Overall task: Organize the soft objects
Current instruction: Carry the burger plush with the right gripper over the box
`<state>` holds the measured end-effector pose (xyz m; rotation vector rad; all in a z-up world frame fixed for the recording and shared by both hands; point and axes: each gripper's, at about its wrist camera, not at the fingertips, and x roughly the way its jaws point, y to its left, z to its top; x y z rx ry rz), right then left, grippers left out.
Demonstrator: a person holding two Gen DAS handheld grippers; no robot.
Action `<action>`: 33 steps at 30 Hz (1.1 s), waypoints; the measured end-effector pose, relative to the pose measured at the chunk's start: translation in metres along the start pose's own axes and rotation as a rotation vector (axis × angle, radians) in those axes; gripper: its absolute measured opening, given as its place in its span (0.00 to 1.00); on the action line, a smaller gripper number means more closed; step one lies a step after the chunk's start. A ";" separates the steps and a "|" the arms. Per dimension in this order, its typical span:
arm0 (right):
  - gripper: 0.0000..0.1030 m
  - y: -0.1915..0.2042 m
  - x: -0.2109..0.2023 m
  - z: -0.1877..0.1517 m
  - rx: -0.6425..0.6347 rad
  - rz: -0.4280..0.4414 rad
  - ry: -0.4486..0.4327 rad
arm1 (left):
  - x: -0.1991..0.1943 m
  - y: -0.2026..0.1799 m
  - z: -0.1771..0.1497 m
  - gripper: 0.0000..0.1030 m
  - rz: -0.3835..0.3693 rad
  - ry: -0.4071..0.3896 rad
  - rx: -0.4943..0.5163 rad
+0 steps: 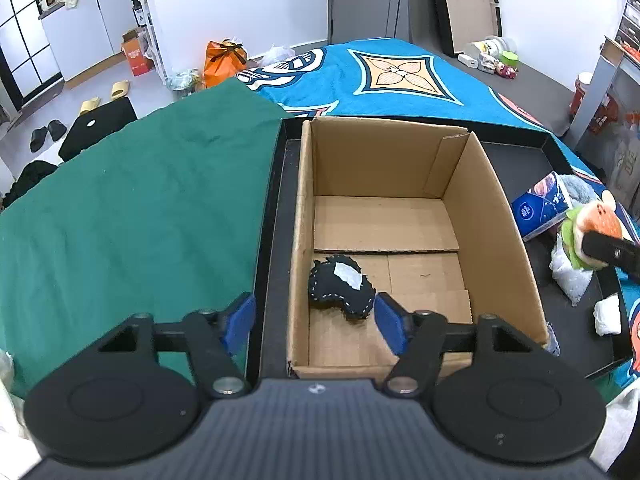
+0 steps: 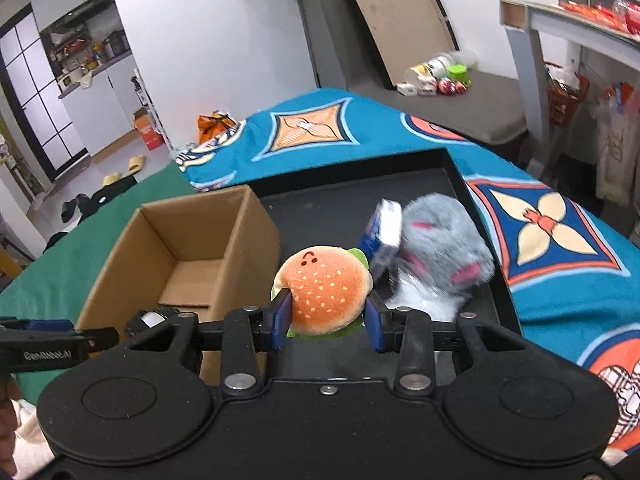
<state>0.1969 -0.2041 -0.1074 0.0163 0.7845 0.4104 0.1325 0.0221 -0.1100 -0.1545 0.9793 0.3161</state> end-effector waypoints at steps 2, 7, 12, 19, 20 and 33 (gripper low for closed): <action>0.36 0.005 0.001 0.003 0.005 0.007 -0.006 | 0.001 0.001 0.000 0.52 -0.001 -0.001 0.001; 0.36 0.021 0.003 0.008 -0.019 0.027 -0.026 | 0.002 0.004 -0.001 0.35 0.004 0.003 0.003; 0.37 0.039 0.009 0.013 -0.046 0.057 -0.033 | 0.007 0.014 -0.002 0.20 -0.013 0.026 -0.047; 0.37 0.062 0.017 0.015 -0.085 0.099 -0.026 | 0.011 0.025 0.000 0.08 -0.032 0.046 -0.107; 0.37 0.065 0.019 0.015 -0.090 0.105 -0.022 | 0.011 0.026 0.000 0.08 -0.035 0.048 -0.118; 0.37 0.102 0.035 0.021 -0.154 0.177 0.022 | 0.012 0.035 0.002 0.08 -0.072 0.063 -0.175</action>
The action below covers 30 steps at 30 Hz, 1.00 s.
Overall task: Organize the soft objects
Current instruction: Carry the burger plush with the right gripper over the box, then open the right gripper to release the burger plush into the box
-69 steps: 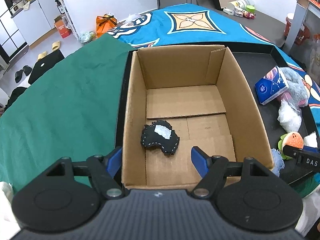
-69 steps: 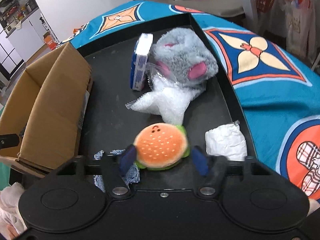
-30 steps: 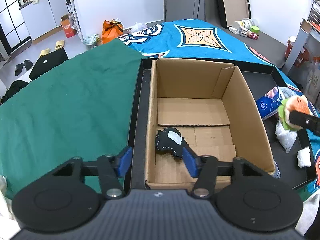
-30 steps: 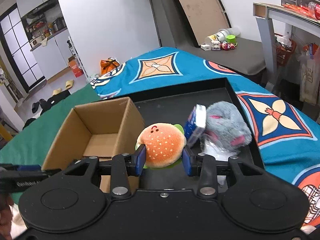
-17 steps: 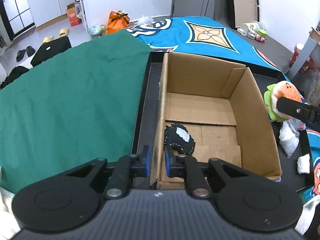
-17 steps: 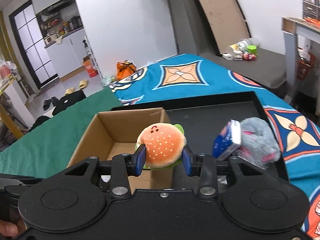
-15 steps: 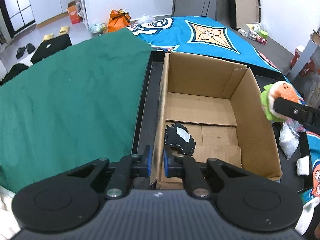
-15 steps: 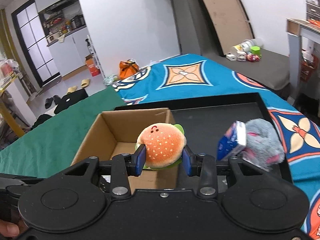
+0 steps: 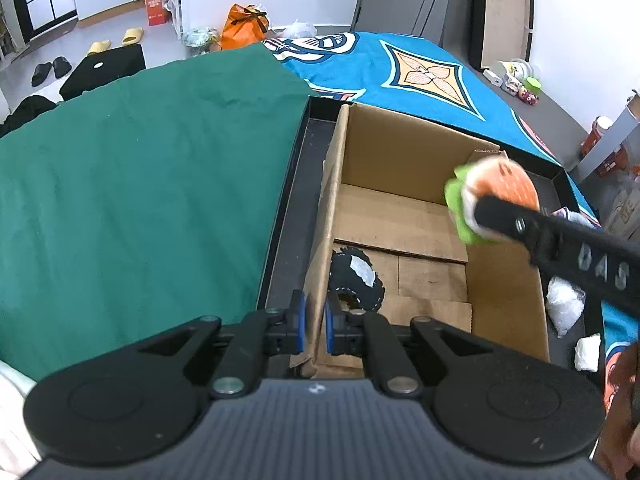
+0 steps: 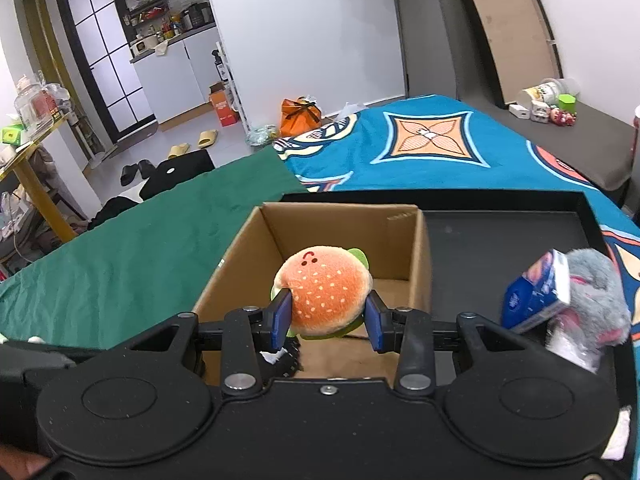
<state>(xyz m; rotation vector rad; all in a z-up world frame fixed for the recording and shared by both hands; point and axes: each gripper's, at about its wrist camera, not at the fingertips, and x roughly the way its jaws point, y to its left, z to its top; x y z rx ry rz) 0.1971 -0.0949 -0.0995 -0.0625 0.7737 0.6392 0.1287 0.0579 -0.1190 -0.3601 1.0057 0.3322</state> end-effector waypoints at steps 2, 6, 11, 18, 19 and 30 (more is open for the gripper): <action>0.42 0.004 0.001 0.007 -0.001 0.022 -0.011 | 0.000 0.000 0.000 0.08 -0.001 -0.001 0.003; 0.63 0.006 0.005 0.012 0.009 0.028 0.010 | 0.000 -0.001 0.000 0.08 -0.001 -0.001 0.013; 0.67 -0.004 0.002 0.008 0.044 0.025 0.041 | -0.001 -0.002 0.000 0.08 0.000 -0.004 0.023; 0.67 -0.019 -0.022 -0.005 0.037 -0.036 0.026 | -0.003 -0.008 -0.001 0.08 0.022 -0.017 0.062; 0.67 -0.022 -0.026 -0.008 0.041 -0.045 0.025 | -0.004 -0.010 -0.002 0.09 0.028 -0.022 0.071; 0.67 -0.071 -0.051 -0.033 0.096 -0.161 0.026 | -0.010 -0.032 -0.004 0.22 0.092 -0.042 0.154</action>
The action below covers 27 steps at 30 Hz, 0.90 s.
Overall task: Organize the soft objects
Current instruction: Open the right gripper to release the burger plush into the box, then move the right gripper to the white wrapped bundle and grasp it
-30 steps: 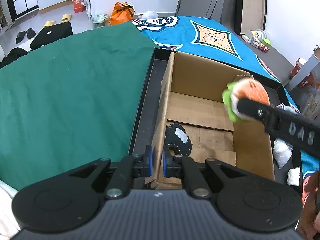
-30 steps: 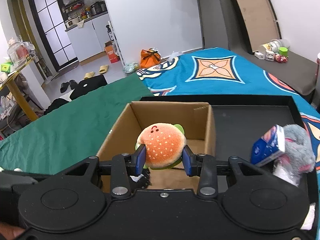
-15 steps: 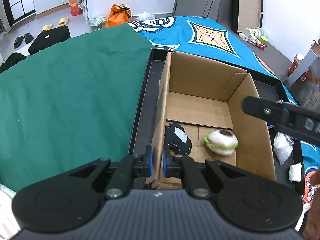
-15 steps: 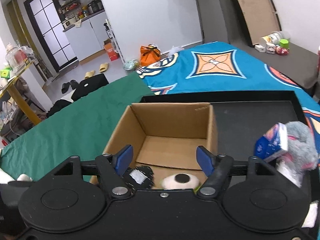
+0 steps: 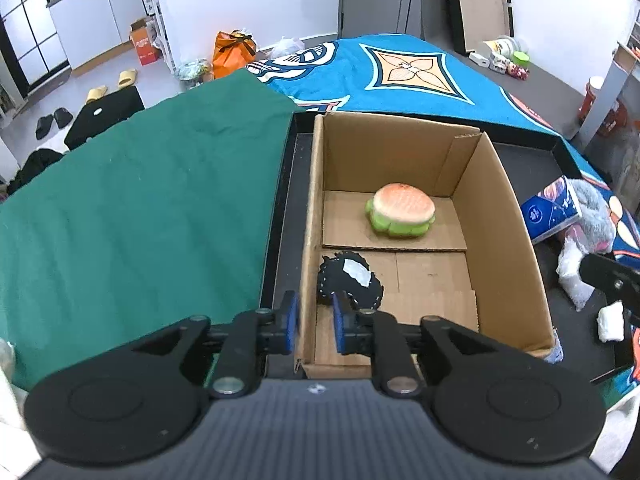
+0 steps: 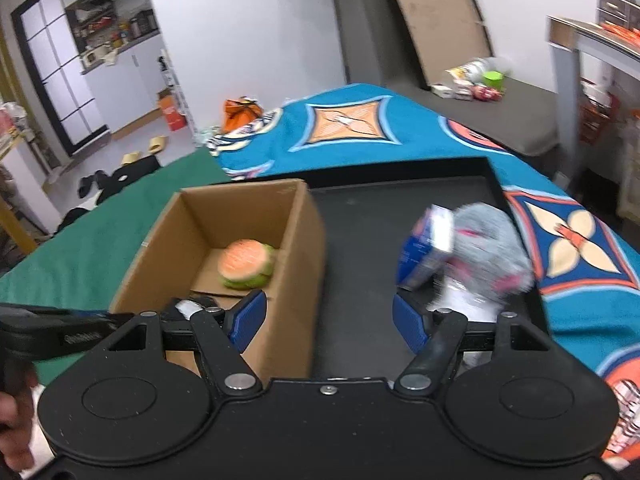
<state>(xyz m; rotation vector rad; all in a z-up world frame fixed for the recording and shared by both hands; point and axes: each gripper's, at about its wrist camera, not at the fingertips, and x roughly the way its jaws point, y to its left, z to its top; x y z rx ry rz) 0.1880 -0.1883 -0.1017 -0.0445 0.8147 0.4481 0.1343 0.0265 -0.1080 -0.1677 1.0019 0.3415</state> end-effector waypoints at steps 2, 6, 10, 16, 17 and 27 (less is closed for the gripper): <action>0.67 -0.008 -0.003 -0.005 0.007 -0.018 0.004 | -0.002 -0.004 0.000 0.34 0.015 -0.009 0.015; 0.67 -0.025 -0.006 -0.013 0.022 -0.054 0.013 | -0.007 -0.013 0.001 0.51 0.023 -0.034 0.053; 0.67 -0.039 -0.009 -0.020 0.035 -0.088 0.023 | -0.011 -0.025 0.001 0.63 0.034 -0.055 0.101; 0.67 -0.056 -0.010 -0.029 0.060 -0.134 0.035 | -0.011 -0.034 0.001 0.68 0.050 -0.058 0.133; 0.67 -0.058 -0.010 -0.031 0.060 -0.142 0.035 | -0.012 -0.035 0.000 0.68 0.053 -0.057 0.138; 0.67 -0.077 -0.006 -0.044 0.053 -0.248 0.052 | -0.009 -0.037 0.001 0.68 0.092 -0.042 0.127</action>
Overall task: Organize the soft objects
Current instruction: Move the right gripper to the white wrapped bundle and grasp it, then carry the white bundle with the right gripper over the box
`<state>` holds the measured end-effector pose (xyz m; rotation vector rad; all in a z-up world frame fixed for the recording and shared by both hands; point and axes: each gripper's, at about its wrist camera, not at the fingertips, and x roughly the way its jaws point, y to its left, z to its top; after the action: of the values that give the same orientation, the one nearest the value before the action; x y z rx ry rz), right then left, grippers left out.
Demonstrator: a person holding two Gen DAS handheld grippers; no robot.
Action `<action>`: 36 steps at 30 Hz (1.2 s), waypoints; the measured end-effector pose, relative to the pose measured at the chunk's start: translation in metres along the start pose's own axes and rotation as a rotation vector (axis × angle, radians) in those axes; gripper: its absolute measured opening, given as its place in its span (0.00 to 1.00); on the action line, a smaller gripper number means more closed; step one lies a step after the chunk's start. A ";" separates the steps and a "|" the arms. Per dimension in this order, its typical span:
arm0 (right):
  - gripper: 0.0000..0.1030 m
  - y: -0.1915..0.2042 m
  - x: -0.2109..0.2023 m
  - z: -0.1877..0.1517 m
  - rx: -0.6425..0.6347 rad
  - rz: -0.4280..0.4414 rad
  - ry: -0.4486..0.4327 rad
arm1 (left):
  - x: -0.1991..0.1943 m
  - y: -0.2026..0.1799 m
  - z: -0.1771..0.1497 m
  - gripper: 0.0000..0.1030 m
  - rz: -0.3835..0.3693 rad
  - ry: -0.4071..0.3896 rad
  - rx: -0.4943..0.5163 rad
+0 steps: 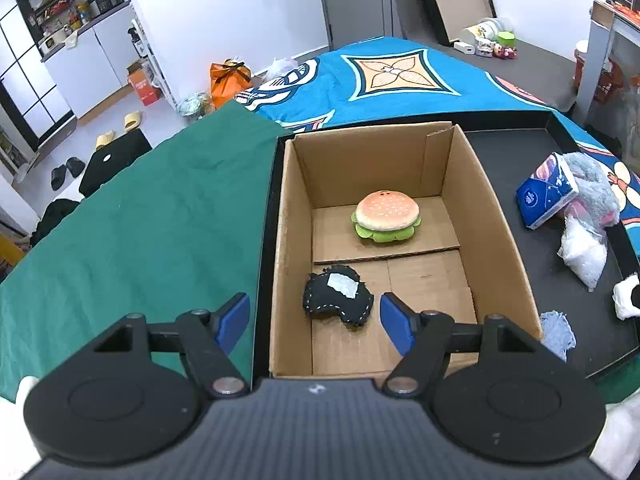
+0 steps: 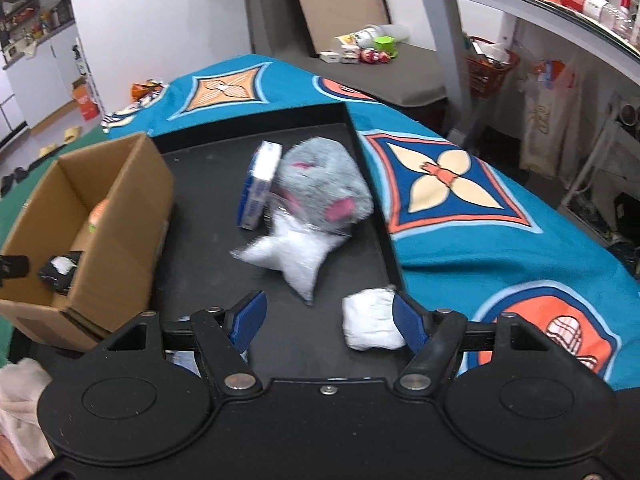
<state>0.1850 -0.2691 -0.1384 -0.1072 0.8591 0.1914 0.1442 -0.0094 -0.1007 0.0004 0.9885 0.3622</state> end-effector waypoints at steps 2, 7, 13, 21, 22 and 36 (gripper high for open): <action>0.66 -0.004 0.003 -0.002 -0.002 -0.016 -0.001 | 0.001 0.000 0.000 0.68 0.004 0.003 -0.001; 0.52 -0.012 0.015 -0.006 0.002 -0.022 0.018 | 0.003 -0.001 -0.001 0.69 0.003 0.013 0.011; 0.39 -0.014 0.026 -0.011 -0.013 -0.030 0.039 | 0.005 -0.004 -0.001 0.69 0.003 0.007 0.039; 0.38 -0.012 0.041 -0.012 -0.038 -0.038 0.083 | 0.007 -0.004 0.001 0.69 0.013 0.011 0.038; 0.40 -0.012 0.043 -0.011 -0.042 -0.043 0.083 | 0.008 -0.005 0.001 0.69 0.014 0.015 0.041; 0.35 -0.008 0.045 -0.011 -0.109 -0.055 0.073 | 0.010 -0.004 -0.002 0.69 0.018 0.034 0.055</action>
<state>0.2076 -0.2727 -0.1797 -0.2408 0.9179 0.1841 0.1481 -0.0101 -0.1105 0.0527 1.0320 0.3525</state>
